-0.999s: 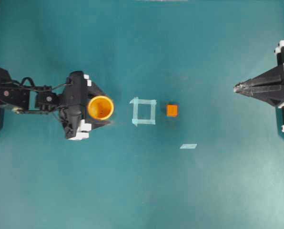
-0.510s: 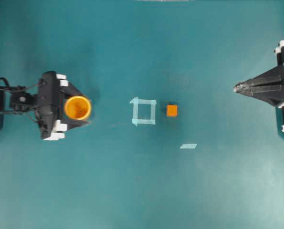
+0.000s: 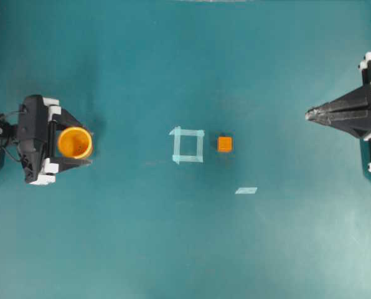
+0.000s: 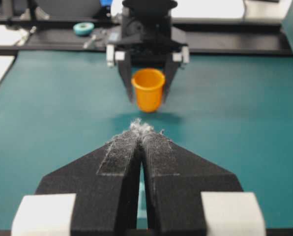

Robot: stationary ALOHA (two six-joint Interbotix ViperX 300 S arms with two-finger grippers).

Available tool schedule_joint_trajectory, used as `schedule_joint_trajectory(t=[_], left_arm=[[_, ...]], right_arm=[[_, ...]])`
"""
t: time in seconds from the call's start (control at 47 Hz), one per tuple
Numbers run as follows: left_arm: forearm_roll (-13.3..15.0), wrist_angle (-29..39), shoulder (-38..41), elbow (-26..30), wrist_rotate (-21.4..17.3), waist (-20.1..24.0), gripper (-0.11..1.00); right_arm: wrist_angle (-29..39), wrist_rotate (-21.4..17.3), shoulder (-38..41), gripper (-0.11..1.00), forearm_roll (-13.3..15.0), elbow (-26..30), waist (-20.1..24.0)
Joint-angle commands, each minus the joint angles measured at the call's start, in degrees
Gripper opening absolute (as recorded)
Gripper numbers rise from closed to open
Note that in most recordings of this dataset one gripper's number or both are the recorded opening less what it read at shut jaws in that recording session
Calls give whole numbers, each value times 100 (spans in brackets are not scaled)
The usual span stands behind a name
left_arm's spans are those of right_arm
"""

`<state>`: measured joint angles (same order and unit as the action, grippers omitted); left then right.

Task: Move the cup to the left with left arm.
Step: 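Drag the held cup left toward the table's left edge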

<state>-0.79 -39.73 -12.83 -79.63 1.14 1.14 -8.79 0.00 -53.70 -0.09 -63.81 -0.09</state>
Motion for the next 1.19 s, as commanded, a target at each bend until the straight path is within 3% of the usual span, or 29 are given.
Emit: schedule_joint_trajectory(t=[0.0, 0.468, 0.702, 0.978, 1.169], left_arm=[[0, -18, -202, 0, 9, -26, 67], [0, 545, -483, 26, 9, -422, 67], [0, 1230, -1099, -35, 0, -422, 67], [0, 1354, -1986, -246, -9, -422, 67], [0, 2312, -2593, -229, 0, -422, 67]], right_arm=[[-26, -9, 9, 0, -9, 202, 0], [-26, -18, 44, 0, -9, 202, -9], [-26, -18, 44, 0, -18, 202, -9], [-26, -35, 53, 0, -18, 202, 0], [-26, -62, 62, 0, -18, 202, -9]])
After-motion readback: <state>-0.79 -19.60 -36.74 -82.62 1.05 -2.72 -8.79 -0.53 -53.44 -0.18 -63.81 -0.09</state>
